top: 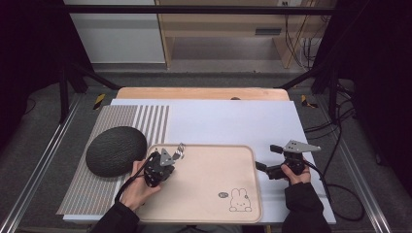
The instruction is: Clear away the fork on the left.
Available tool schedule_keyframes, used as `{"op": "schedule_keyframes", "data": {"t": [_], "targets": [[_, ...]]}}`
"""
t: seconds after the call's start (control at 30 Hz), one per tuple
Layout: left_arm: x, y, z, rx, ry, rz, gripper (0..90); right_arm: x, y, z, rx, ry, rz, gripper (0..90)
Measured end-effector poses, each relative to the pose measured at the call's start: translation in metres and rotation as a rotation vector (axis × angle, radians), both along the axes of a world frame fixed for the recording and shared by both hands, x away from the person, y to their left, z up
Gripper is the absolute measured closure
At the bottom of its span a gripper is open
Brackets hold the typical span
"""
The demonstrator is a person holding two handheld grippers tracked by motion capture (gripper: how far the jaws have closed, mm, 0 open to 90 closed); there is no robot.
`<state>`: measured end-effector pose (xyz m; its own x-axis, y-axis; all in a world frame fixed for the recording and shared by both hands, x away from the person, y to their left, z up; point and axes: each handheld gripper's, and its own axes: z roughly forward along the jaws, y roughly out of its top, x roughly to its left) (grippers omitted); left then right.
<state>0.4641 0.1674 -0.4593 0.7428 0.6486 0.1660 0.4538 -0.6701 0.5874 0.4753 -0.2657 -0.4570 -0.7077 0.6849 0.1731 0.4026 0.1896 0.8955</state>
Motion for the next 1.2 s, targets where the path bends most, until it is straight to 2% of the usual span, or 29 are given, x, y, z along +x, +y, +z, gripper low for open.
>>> {"op": "schedule_keyframes", "data": {"t": [0.53, 1.2], "targets": [[-0.001, 0.012, -0.001, 0.002, 0.012, 0.046, 90.0, 0.000, 0.000, 0.000, 0.000, 0.000, 0.000, 0.4], [-0.007, 0.027, -0.002, -0.011, 0.009, 0.064, 89.9, 0.000, 0.000, 0.000, 0.000, -0.001, 0.002, 0.3]]}}
